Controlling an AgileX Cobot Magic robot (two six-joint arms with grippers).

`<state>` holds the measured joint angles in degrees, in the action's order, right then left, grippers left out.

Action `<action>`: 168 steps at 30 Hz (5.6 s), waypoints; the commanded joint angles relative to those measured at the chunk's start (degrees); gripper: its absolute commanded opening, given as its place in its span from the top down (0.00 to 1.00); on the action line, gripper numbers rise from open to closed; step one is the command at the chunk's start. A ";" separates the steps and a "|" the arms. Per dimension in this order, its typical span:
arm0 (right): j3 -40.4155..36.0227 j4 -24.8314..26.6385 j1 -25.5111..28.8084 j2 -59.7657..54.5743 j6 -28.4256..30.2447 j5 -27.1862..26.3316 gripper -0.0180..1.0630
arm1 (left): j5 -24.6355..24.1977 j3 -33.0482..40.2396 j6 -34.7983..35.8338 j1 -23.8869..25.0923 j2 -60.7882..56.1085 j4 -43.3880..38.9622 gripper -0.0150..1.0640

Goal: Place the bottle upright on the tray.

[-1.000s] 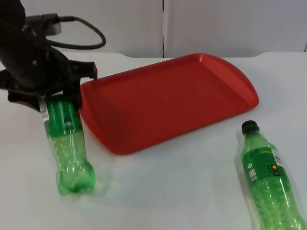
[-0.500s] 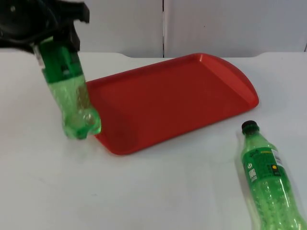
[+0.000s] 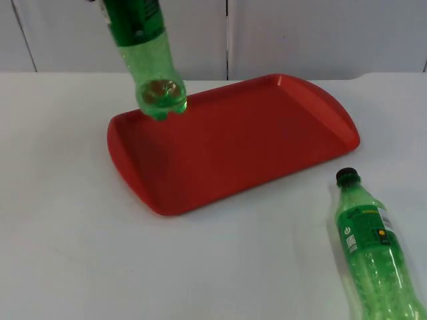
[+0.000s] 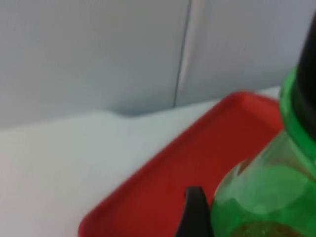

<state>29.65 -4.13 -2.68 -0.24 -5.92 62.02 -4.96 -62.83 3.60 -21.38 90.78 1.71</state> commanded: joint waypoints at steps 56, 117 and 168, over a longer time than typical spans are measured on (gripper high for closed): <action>-0.08 0.01 0.15 0.24 0.15 -0.14 0.01 | 27.05 -2.13 -0.13 -0.70 24.01 -17.82 0.99; -0.08 0.01 0.15 0.24 0.15 -0.14 0.01 | 10.67 -2.51 3.33 -0.70 22.13 -11.33 0.01; -0.08 0.01 0.15 0.24 0.15 -0.14 0.01 | -8.14 18.58 3.93 -0.70 -23.06 -2.33 0.01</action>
<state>29.65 -4.13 -2.68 -0.24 -5.82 62.02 -12.48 -44.57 7.71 -21.75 68.62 -0.86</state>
